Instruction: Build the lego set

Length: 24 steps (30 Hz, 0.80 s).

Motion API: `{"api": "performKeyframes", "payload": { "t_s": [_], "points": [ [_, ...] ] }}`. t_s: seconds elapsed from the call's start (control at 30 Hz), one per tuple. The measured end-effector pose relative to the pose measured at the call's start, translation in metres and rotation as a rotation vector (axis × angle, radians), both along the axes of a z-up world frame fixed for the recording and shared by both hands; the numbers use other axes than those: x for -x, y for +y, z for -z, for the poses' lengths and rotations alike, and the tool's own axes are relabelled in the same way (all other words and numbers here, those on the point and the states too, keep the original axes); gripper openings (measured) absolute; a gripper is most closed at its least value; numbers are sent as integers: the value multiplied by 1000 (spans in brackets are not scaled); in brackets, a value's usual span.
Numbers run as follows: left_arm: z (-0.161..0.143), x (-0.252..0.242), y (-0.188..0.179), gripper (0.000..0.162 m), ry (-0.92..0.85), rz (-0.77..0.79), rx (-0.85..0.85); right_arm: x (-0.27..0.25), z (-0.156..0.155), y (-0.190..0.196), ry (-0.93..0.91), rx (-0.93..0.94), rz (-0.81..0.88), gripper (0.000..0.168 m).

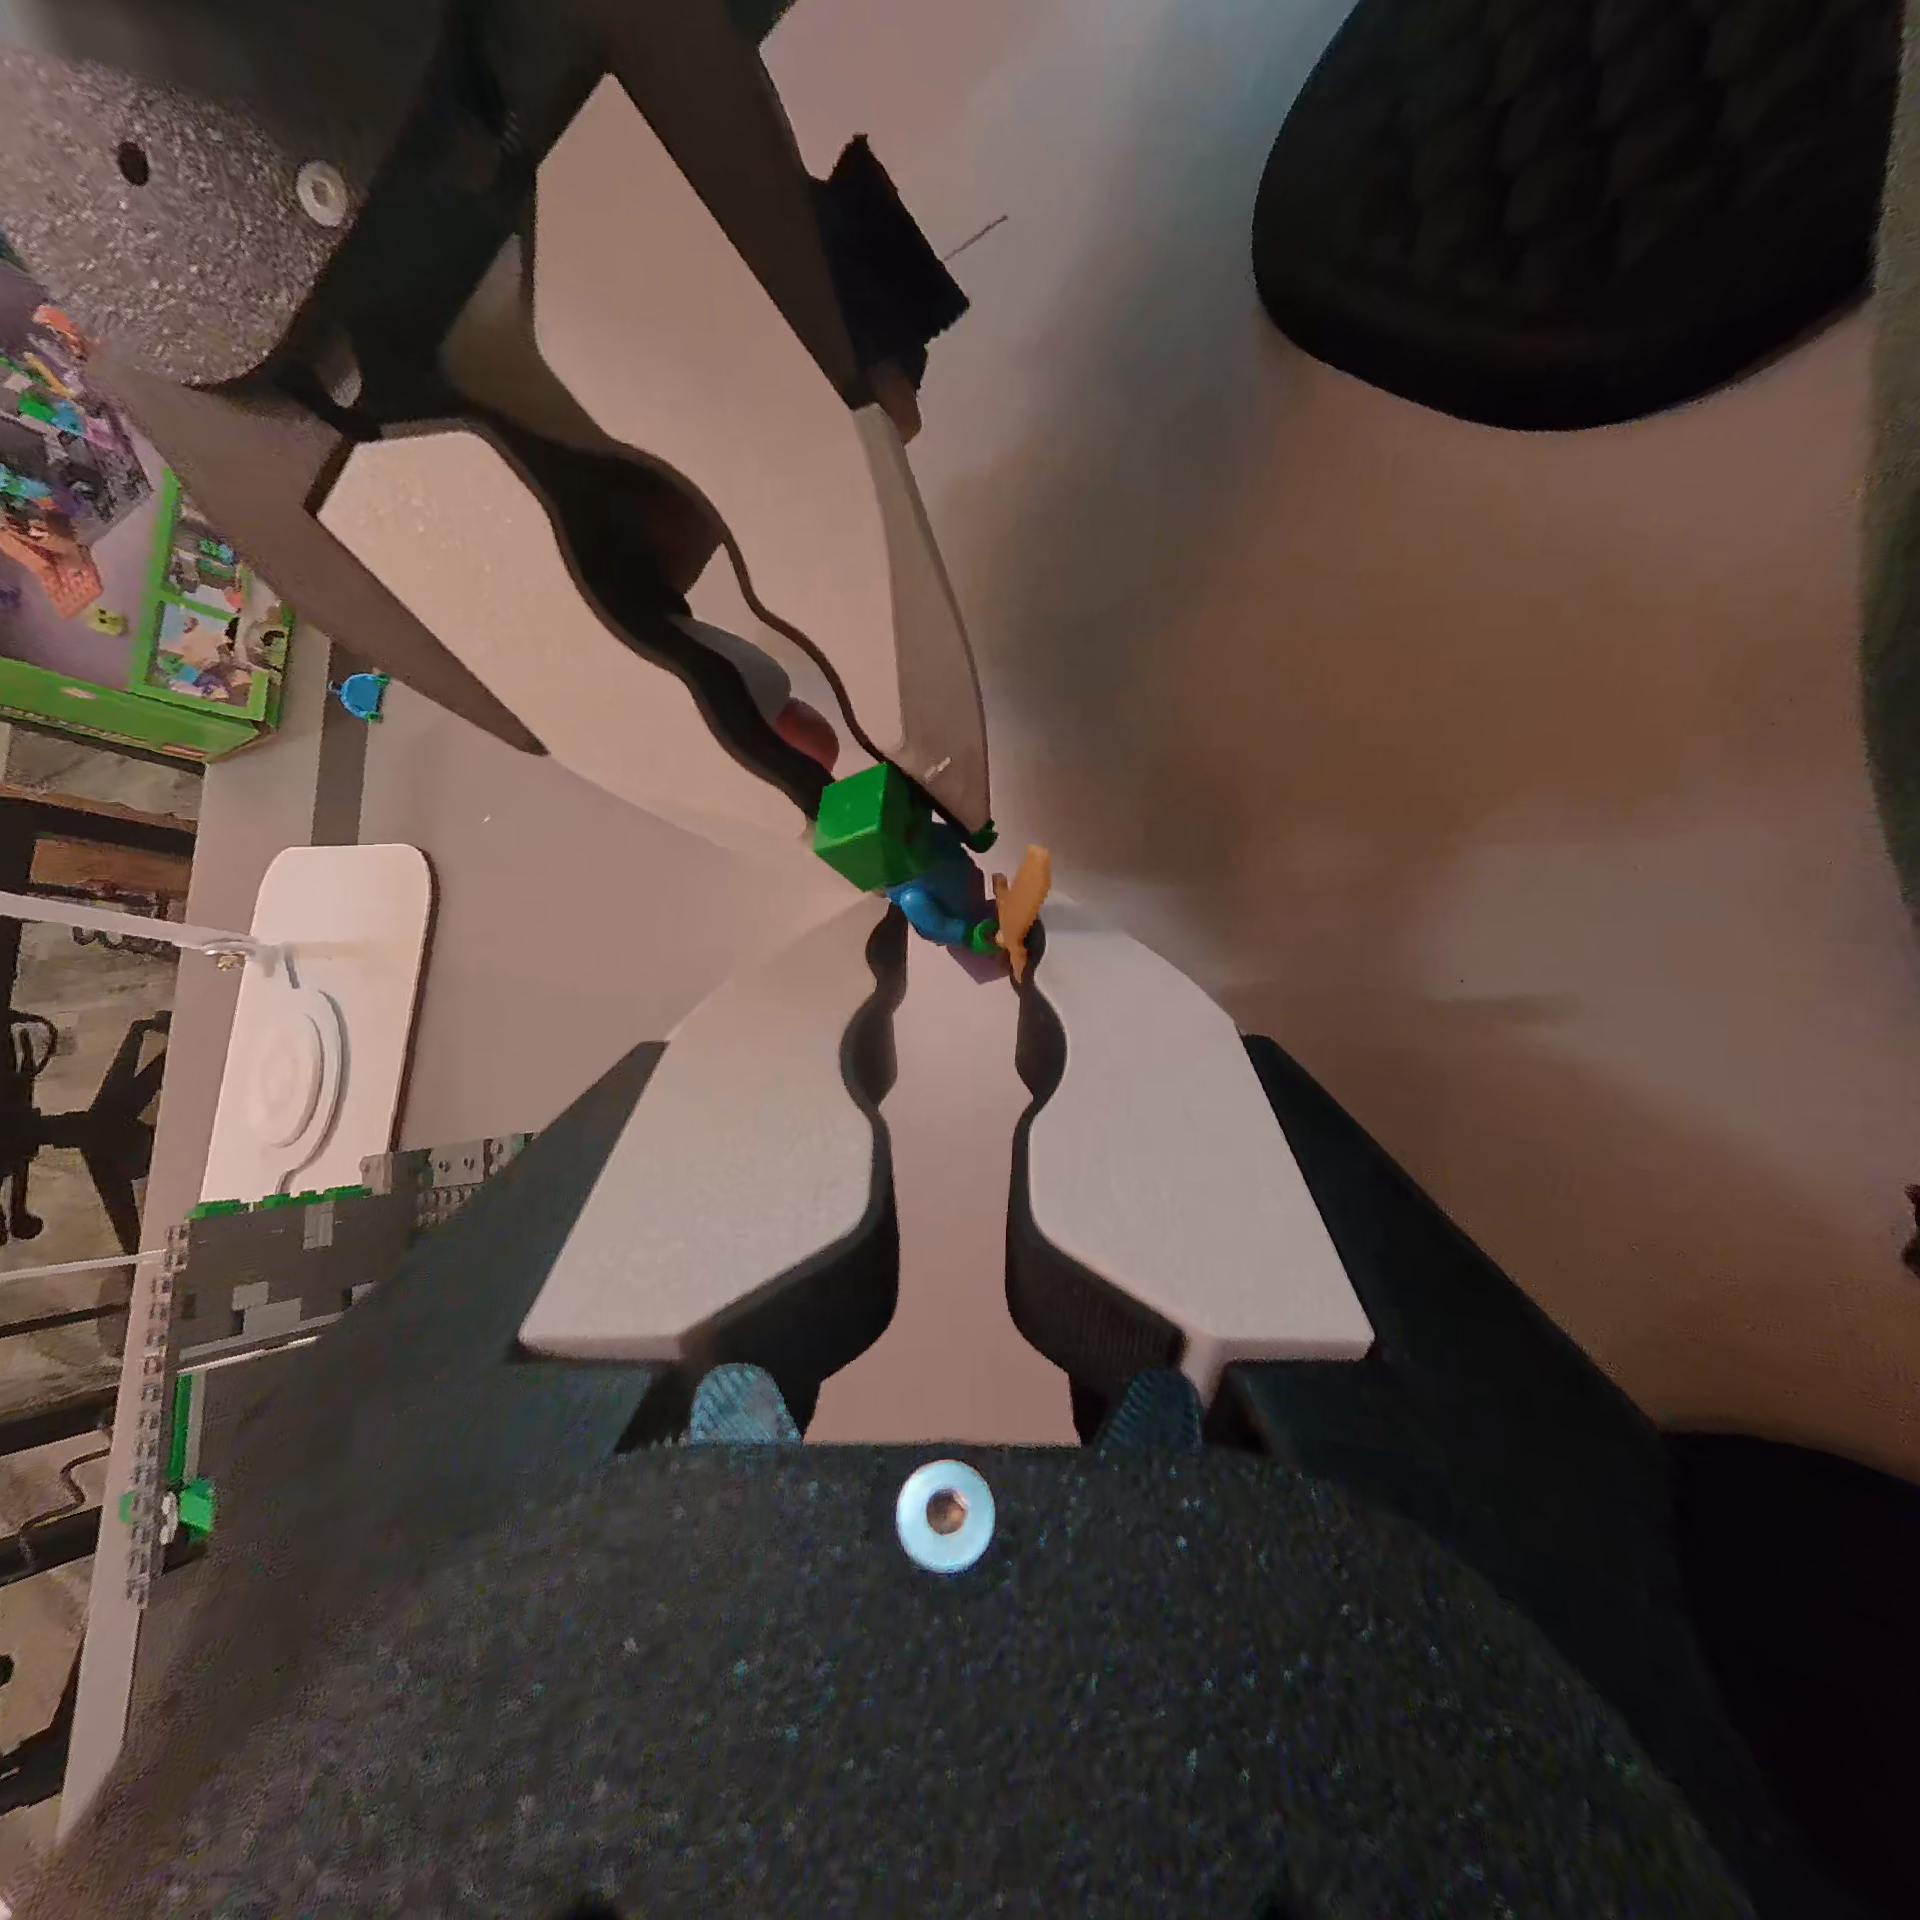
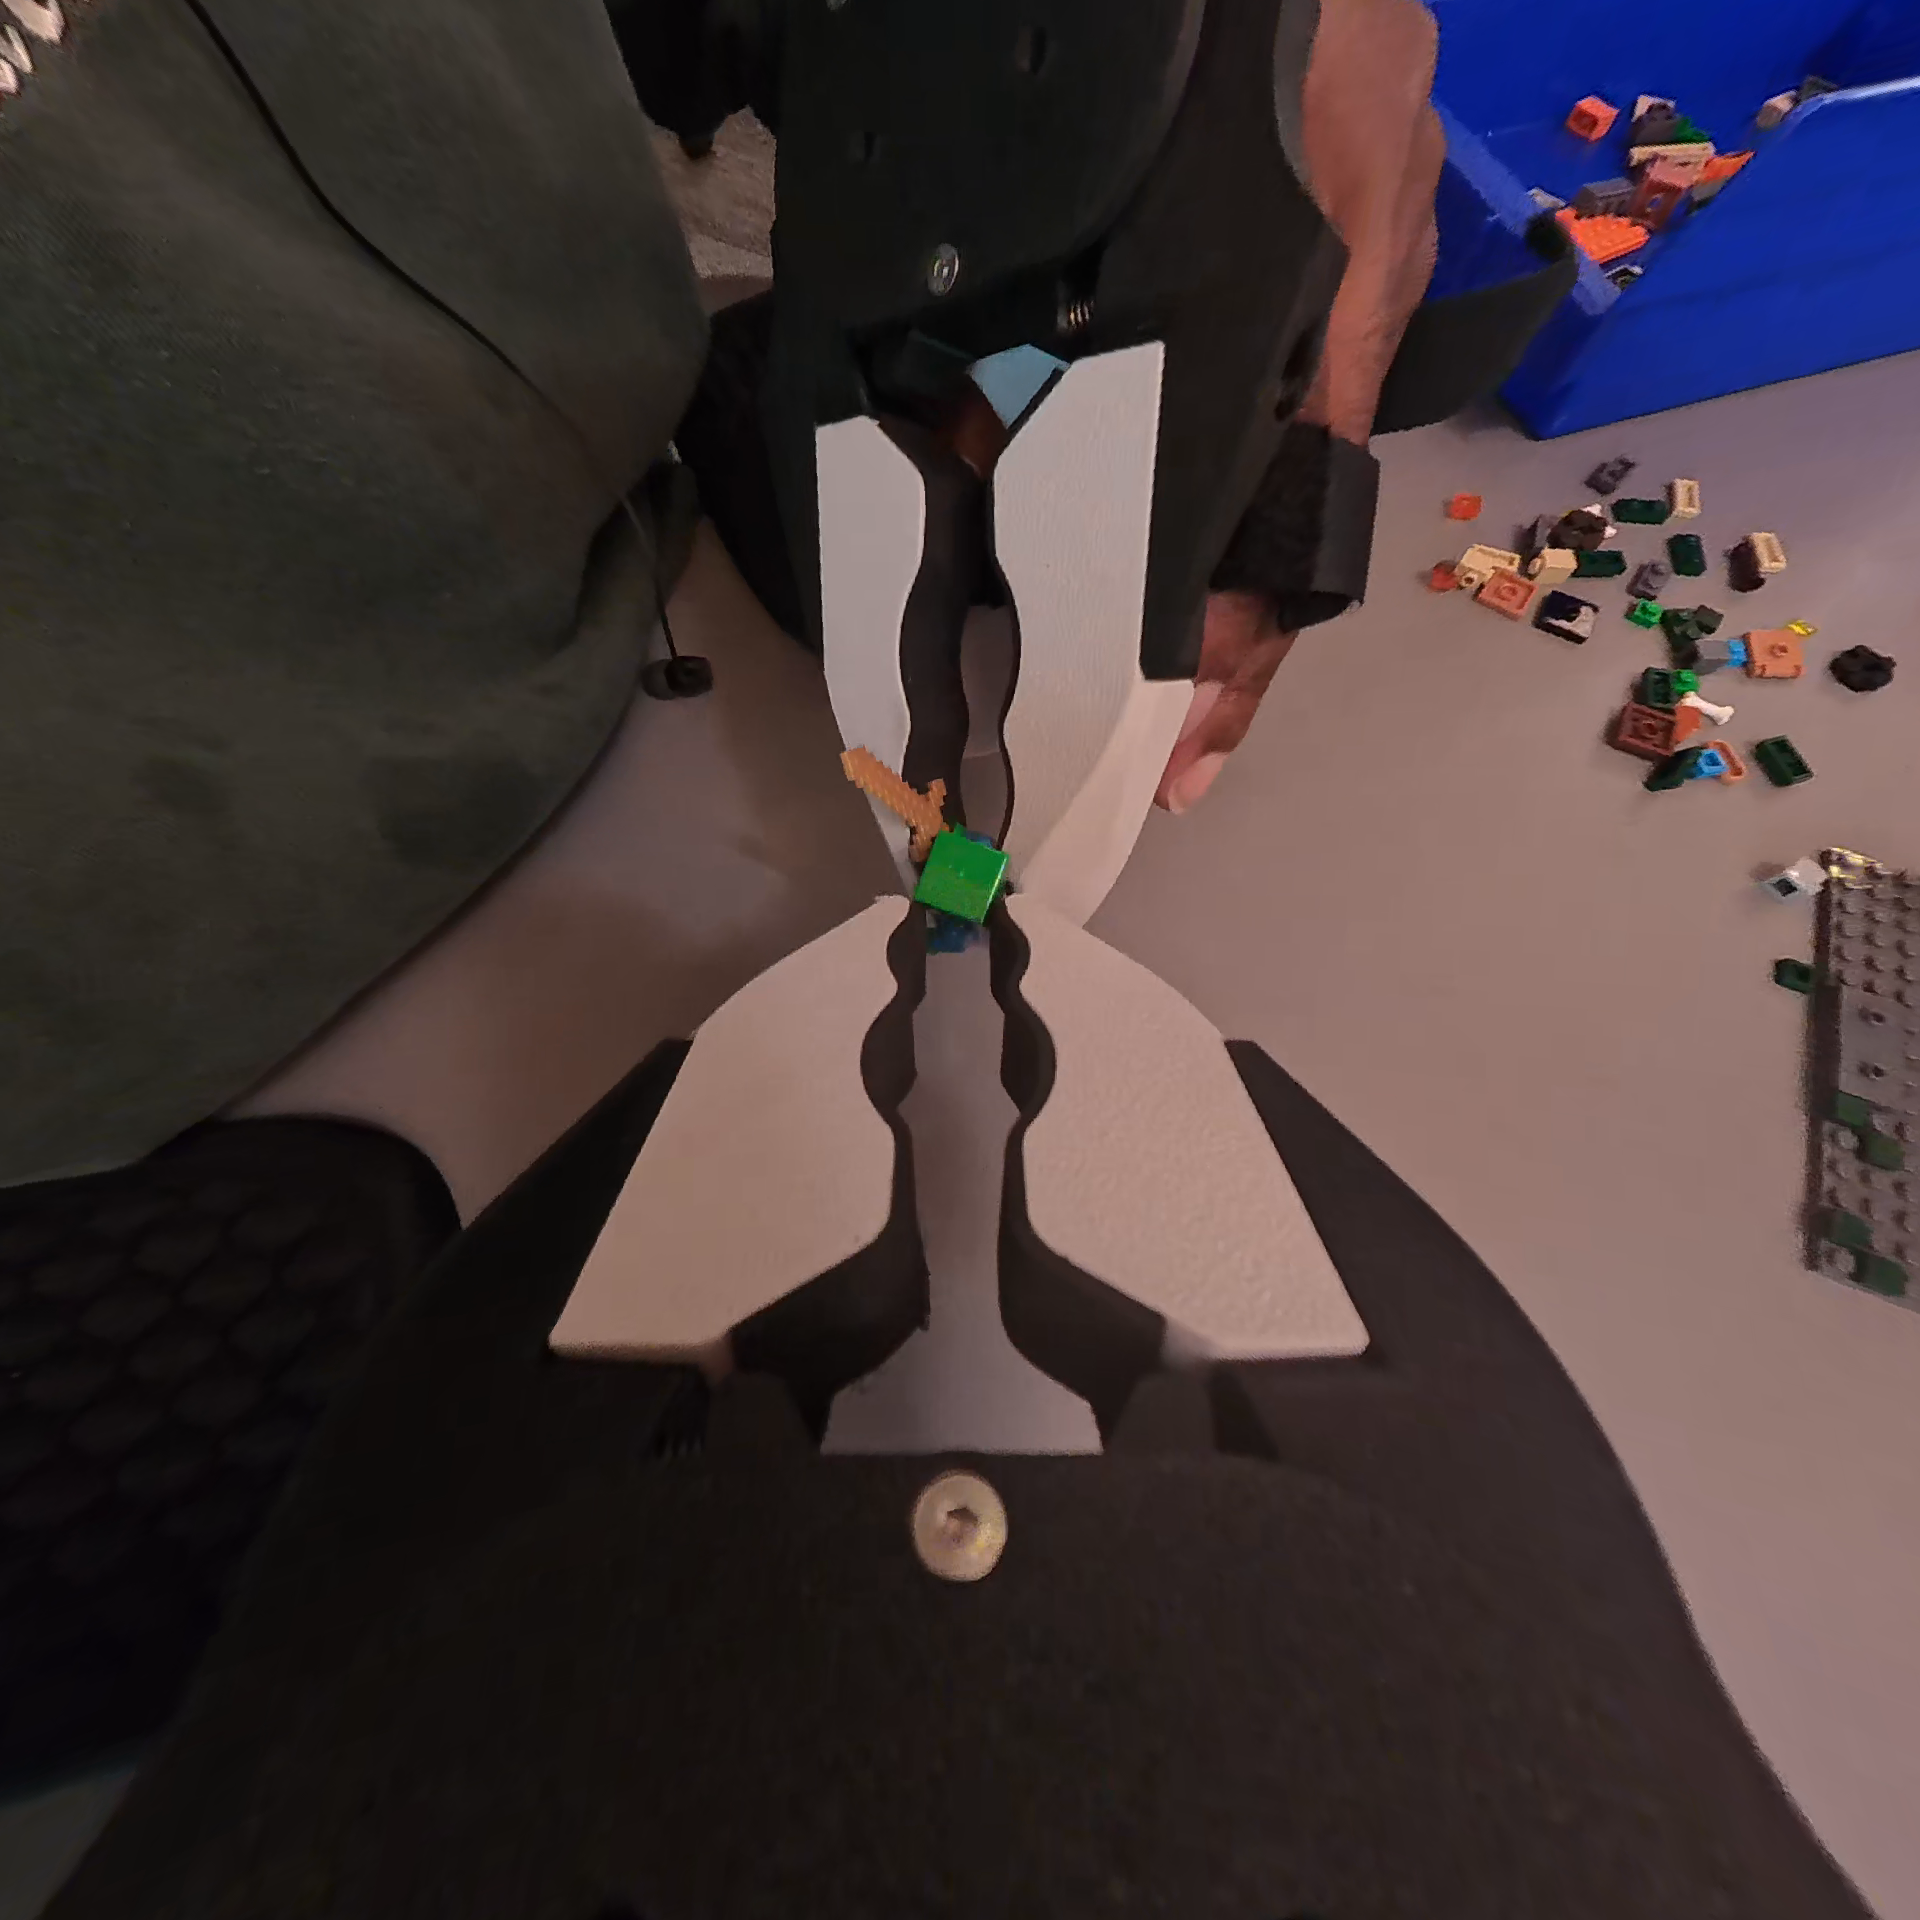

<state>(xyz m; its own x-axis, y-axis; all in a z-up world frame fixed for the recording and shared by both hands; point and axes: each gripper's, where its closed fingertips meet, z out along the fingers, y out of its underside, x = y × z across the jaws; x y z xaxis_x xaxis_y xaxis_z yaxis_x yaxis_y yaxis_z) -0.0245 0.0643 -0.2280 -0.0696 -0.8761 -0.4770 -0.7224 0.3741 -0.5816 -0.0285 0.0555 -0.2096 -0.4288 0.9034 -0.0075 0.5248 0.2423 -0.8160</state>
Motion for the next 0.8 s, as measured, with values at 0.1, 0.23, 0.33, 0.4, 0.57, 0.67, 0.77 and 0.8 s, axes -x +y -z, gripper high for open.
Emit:
{"api": "performKeyframes", "payload": {
  "t_s": [0.1,0.23,0.33,0.4,0.57,0.67,0.77,0.8],
  "points": [
    [2,0,-2,19,5,6,12,0,2,-2,-7,-1,-5,11],
    [5,1,-3,18,14,-1,16,1,5,-2,-9,-15,-3,11],
    [9,3,-4,18,27,0,18,2,9,-3,-17,-19,-8,11],
    [11,3,-5,18,32,0,22,3,11,-5,-23,-17,-14,11],
    [16,6,-8,17,43,-4,32,4,16,-8,-46,-21,-32,11],
    [18,7,-9,15,38,-6,37,5,18,-9,-54,-26,-41,11],
    [20,7,-10,15,38,-9,45,5,20,-11,-62,-24,-47,11],
    [20,7,-10,16,38,-9,42,5,21,-11,-65,-27,-49,11]
  ]
}}
